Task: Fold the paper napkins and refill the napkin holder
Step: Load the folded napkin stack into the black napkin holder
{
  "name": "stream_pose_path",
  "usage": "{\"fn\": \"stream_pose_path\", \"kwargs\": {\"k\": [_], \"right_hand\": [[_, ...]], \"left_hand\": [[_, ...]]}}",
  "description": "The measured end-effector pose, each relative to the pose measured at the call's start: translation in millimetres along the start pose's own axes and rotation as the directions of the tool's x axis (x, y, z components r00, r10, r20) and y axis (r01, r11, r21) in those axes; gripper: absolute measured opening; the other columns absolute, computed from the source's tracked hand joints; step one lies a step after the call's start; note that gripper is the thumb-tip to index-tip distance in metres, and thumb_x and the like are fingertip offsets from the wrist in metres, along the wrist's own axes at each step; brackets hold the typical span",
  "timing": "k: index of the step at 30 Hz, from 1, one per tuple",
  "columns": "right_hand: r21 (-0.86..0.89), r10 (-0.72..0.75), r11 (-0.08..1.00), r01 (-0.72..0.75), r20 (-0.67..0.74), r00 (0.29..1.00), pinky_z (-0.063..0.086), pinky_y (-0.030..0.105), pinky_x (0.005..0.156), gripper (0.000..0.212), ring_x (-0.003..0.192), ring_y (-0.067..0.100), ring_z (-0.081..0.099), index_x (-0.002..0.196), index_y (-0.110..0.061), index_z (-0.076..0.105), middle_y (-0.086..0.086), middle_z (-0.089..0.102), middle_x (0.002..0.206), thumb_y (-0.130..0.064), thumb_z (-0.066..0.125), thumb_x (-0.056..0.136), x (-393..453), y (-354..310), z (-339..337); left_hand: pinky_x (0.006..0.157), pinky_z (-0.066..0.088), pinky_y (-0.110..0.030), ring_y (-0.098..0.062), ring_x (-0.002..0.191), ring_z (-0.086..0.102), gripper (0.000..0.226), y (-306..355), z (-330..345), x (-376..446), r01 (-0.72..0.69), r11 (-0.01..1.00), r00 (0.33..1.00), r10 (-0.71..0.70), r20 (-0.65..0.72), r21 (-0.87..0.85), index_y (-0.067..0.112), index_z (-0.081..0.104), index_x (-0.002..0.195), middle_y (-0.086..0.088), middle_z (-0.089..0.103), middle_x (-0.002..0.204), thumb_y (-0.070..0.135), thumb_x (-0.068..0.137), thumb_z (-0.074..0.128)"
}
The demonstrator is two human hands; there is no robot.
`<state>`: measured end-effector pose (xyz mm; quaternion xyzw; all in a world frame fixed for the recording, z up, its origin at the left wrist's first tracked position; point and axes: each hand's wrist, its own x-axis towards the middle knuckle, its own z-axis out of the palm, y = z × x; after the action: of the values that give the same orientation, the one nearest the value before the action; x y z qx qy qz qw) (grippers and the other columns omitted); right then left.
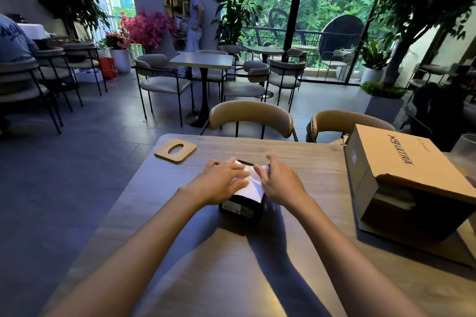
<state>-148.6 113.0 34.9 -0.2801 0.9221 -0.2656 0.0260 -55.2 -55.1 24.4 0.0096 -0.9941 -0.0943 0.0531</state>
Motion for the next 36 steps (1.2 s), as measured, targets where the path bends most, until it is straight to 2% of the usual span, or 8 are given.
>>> {"fn": "stream_pose_path", "kwargs": {"k": [5, 8, 12, 14, 17, 23, 28, 36], "right_hand": [[0.066, -0.112, 0.992, 0.105, 0.111, 0.988, 0.05, 0.041, 0.09, 0.04, 0.107, 0.026, 0.06, 0.132, -0.02, 0.055, 0.007, 0.067, 0.119, -0.046, 0.052, 0.101, 0, 11, -4], [0.044, -0.135, 0.99, 0.13, 0.125, 0.983, 0.048, 0.036, 0.086, 0.04, 0.107, 0.025, 0.06, 0.132, -0.019, 0.055, 0.006, 0.067, 0.119, -0.043, 0.056, 0.1, 1, 12, -7], [-0.074, -0.16, 0.983, 0.171, 0.127, 0.979, 0.05, 0.041, 0.094, 0.048, 0.119, 0.028, 0.057, 0.144, -0.019, 0.046, 0.007, 0.059, 0.134, -0.039, 0.055, 0.102, -2, 4, -9], [-0.173, -0.301, 0.939, 0.299, 0.015, 0.954, 0.048, 0.04, 0.096, 0.051, 0.122, 0.028, 0.055, 0.147, -0.02, 0.044, 0.006, 0.054, 0.141, -0.038, 0.056, 0.101, -10, -5, -9], [-0.298, -0.491, 0.835, 0.462, -0.025, 0.871, 0.046, 0.037, 0.091, 0.039, 0.111, 0.026, 0.06, 0.132, -0.022, 0.057, 0.003, 0.063, 0.125, -0.04, 0.06, 0.097, -21, -23, -14], [-0.516, -0.321, 0.77, 0.376, 0.195, 0.927, 0.038, 0.032, 0.078, 0.041, 0.107, 0.029, 0.062, 0.121, -0.014, 0.064, 0.01, 0.068, 0.117, -0.045, 0.062, 0.095, -17, -30, -21], [-0.464, -0.254, 0.816, 0.345, 0.249, 0.935, 0.051, 0.038, 0.09, 0.051, 0.113, 0.029, 0.06, 0.135, -0.012, 0.058, 0.011, 0.062, 0.129, -0.039, 0.068, 0.093, -12, -29, -22], [-0.444, -0.158, 0.837, 0.32, 0.363, 0.918, 0.051, 0.04, 0.1, 0.054, 0.12, 0.029, 0.058, 0.139, -0.008, 0.055, 0.013, 0.059, 0.135, -0.027, 0.073, 0.092, -6, -39, -25]], "left_hand": [[0.12, 0.007, -0.051, -0.013, 0.154, -0.001, 0.053, 4, 2, 1, 0.007, 0.999, 0.993, -0.014, 0.12, 0.053, 0.03, 0.027, 0.156, 0.008, 0.016, 0.166, 0.047, 0.107, 0.018], [0.114, 0.013, -0.048, -0.015, 0.15, 0.016, 0.048, 6, 3, 2, 0.031, 0.997, 0.997, -0.036, 0.065, 0.065, 0.033, 0.033, 0.152, 0.006, 0.025, 0.163, 0.043, 0.106, 0.025], [0.106, 0.019, -0.046, -0.017, 0.138, 0.034, 0.045, 15, 0, 10, 0.097, 0.992, 0.995, -0.099, 0.019, 0.078, 0.034, 0.044, 0.145, 0.005, 0.039, 0.153, 0.035, 0.1, 0.045], [0.105, 0.021, -0.046, -0.018, 0.135, 0.038, 0.045, 19, -4, 16, 0.118, 0.989, 0.993, -0.12, 0.016, 0.093, 0.032, 0.049, 0.14, 0.003, 0.045, 0.148, 0.032, 0.096, 0.052], [0.108, 0.021, -0.046, -0.02, 0.133, 0.039, 0.04, 20, -10, 20, 0.128, 0.987, 0.992, -0.128, -0.015, 0.099, 0.025, 0.057, 0.133, 0.0, 0.049, 0.143, 0.03, 0.093, 0.058], [0.103, 0.023, -0.04, -0.014, 0.134, 0.04, 0.036, 5, -15, 10, 0.079, 0.992, 0.996, -0.074, -0.046, 0.103, 0.032, 0.06, 0.132, 0.008, 0.051, 0.144, 0.036, 0.096, 0.06], [0.103, 0.023, -0.047, -0.016, 0.137, 0.041, 0.04, 0, -16, 6, 0.132, 0.986, 0.99, -0.136, 0.034, 0.106, 0.036, 0.052, 0.14, 0.01, 0.042, 0.154, 0.038, 0.1, 0.052], [0.104, 0.026, -0.045, -0.019, 0.137, 0.041, 0.042, 1, -19, 7, 0.149, 0.979, 0.965, -0.174, 0.199, 0.136, 0.037, 0.048, 0.144, 0.01, 0.035, 0.158, 0.041, 0.102, 0.047]]}}
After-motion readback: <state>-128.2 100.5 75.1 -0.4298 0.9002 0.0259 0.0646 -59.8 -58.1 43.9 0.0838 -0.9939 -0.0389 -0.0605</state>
